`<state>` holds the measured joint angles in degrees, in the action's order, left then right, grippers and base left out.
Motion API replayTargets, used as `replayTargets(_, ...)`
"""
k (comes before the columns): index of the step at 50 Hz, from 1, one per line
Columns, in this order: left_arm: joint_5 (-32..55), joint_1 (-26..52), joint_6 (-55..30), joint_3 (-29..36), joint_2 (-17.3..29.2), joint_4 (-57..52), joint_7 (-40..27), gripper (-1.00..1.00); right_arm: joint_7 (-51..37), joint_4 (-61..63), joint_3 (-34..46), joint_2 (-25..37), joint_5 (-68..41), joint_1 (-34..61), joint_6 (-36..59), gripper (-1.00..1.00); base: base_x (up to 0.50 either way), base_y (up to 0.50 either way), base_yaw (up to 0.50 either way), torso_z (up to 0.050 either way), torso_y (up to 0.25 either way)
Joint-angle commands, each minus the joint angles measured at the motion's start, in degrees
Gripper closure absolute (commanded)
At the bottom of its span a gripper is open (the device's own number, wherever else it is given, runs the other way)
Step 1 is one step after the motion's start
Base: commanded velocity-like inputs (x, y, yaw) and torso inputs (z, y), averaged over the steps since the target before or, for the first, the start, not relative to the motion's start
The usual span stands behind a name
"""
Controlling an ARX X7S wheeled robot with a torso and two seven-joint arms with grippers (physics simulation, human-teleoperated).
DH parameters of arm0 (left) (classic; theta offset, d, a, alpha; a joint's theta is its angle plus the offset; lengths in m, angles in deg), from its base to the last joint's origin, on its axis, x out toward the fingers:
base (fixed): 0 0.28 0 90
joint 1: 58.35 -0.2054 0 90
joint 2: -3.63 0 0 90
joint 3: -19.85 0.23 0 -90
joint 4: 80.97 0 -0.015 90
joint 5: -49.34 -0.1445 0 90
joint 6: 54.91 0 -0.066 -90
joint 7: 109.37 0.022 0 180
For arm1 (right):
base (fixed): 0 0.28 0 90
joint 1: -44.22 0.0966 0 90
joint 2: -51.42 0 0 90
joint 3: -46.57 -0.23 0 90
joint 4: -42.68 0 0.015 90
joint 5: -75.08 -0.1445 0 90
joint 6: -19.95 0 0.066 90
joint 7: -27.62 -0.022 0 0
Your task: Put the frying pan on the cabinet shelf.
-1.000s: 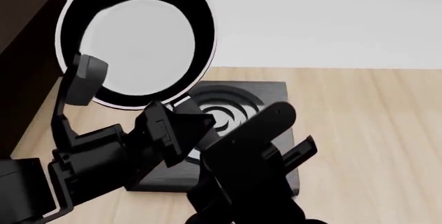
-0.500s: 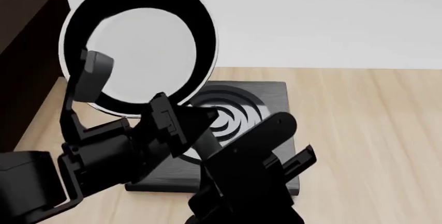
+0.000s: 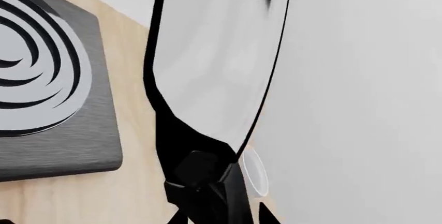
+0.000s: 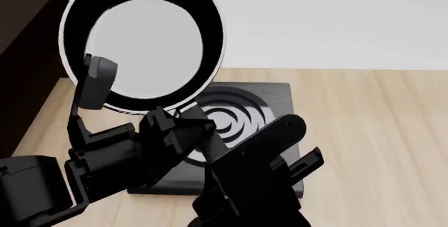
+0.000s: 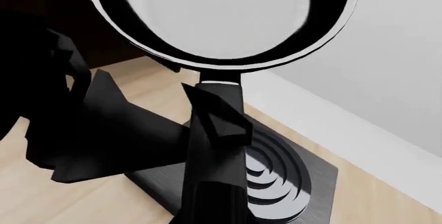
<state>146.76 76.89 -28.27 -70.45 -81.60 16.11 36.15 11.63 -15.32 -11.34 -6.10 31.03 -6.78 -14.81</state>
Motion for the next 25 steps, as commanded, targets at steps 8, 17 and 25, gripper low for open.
replayTargets(8, -2.96, 1.17, 2.58, 1.38, 1.08, 0.68, 1.06, 1.0, 0.23, 0.88, -1.21, 0.11, 3.68, -0.24, -0.72, 1.0, 0.0, 0.0, 0.0, 0.0, 0.001)
replayTargets(17, -5.18, 2.95, 4.17, 1.82, 2.57, 2.54, 2.84, 1.0, -0.79, 2.81, -1.09, 0.83, 2.9, -1.68, 0.24, -1.0, 0.0, 0.0, 0.0, 0.001, 0.001)
replayTargets(25, -5.45, 4.9, 5.37, 1.26, 3.79, 6.05, 3.5, 1.0, -3.89, 6.75, -3.68, 1.29, 0.31, -2.65, 2.27, -1.0, 0.0, 0.0, 0.0, 0.0, 0.003)
